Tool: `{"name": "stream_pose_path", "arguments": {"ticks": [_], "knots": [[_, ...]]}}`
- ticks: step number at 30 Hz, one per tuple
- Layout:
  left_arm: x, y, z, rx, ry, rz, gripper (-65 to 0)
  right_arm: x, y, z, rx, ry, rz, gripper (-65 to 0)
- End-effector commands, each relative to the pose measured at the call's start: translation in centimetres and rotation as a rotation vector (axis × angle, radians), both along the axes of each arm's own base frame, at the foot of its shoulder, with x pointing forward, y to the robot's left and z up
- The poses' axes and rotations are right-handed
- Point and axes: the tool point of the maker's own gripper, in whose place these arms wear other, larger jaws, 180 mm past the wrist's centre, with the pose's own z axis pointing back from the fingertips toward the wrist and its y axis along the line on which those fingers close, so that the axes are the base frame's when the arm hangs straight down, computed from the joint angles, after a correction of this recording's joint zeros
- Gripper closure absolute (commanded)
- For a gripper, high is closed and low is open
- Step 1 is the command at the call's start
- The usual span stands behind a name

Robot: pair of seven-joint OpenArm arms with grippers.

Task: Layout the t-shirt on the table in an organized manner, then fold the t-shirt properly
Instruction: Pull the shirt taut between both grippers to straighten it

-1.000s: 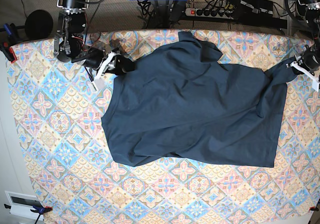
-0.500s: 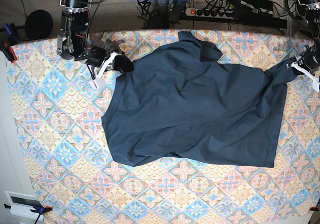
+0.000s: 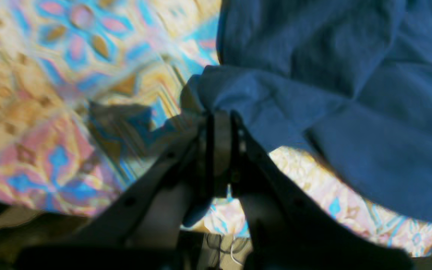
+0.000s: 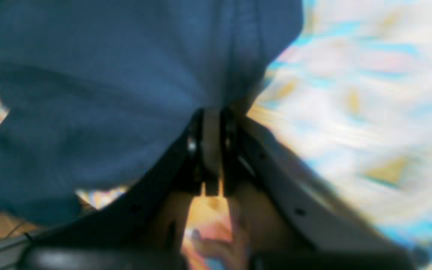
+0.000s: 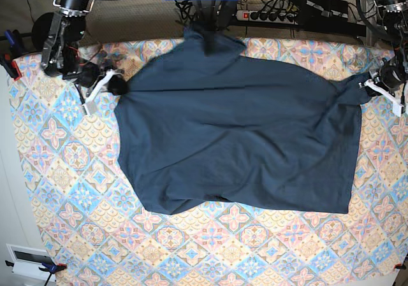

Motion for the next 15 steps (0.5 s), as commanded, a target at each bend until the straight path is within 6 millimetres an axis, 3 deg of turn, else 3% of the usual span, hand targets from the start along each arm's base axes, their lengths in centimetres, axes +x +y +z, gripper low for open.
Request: {"name": "stream_pose_path", "arguments": {"ticks": [1,4,7,10,15], "knots": [[0.9,-0.1,0.9,0.014,-0.024,-0.029,-0.2,0.9,-0.8,1.1,-0.003,-0.045,-0.012,0.0],[0.8,-1.3,0.0,0.001,-0.002,-0.061,-0.2,1.1,-3.6,1.7,-0.055,-0.054,-0.039,0.0],[0.6,-3.1,-1.2,-0.037,0.01,-0.077,-0.2,1.5,-5.2,2.4,-0.095,-0.068,-0.038,0.0],[1.3,-4.7,-1.7,-0.082,-0.015,-0.063,-0.2,4.3,-6.0,4.5,-0.116,-0.138,-0.04,0.0],[1.4,-6.2,-2.5,-0.13,-0.02,-0.049,-0.2,6.1,-7.8,4.4,-0.165,-0.131,-0.061,0.0]]}}
